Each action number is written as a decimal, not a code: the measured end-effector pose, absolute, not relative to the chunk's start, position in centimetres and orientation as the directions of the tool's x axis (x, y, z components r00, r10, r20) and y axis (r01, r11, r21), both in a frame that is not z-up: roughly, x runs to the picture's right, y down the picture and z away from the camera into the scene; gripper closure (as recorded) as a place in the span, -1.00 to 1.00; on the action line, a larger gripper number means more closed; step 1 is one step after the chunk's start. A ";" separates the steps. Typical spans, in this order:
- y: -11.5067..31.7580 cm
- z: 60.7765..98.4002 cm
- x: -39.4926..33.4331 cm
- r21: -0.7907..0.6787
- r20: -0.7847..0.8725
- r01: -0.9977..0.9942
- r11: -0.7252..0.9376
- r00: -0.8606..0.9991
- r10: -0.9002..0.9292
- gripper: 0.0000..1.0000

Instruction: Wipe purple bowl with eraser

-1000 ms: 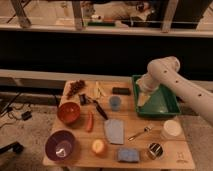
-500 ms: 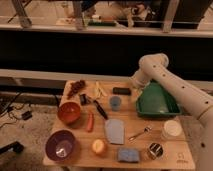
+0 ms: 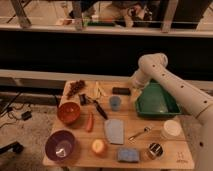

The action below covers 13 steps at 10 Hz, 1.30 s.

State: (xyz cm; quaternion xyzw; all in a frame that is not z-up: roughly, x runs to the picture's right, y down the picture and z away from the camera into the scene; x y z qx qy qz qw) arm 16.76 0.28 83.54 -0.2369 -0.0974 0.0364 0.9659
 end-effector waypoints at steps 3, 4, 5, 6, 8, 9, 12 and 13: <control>-0.2 83.9 14.5 -0.401 0.170 -0.013 0.916 0.981 0.088 -0.60; -0.7 84.2 13.1 -0.387 0.183 0.000 0.922 0.980 0.077 -0.60; -1.0 84.3 12.6 -0.380 0.189 0.001 0.925 0.979 0.076 -0.60; -1.4 84.6 12.6 -0.368 0.192 0.004 0.930 0.979 0.072 -0.60; -2.0 85.0 11.4 -0.359 0.210 0.017 0.933 0.976 0.063 -0.60; -2.3 85.3 10.8 -0.357 0.221 0.021 0.934 0.973 0.062 -0.60; -2.8 86.8 10.0 -0.361 0.239 0.023 0.932 0.968 0.069 -0.60; -2.8 87.4 9.6 -0.366 0.247 0.025 0.930 0.966 0.071 -0.60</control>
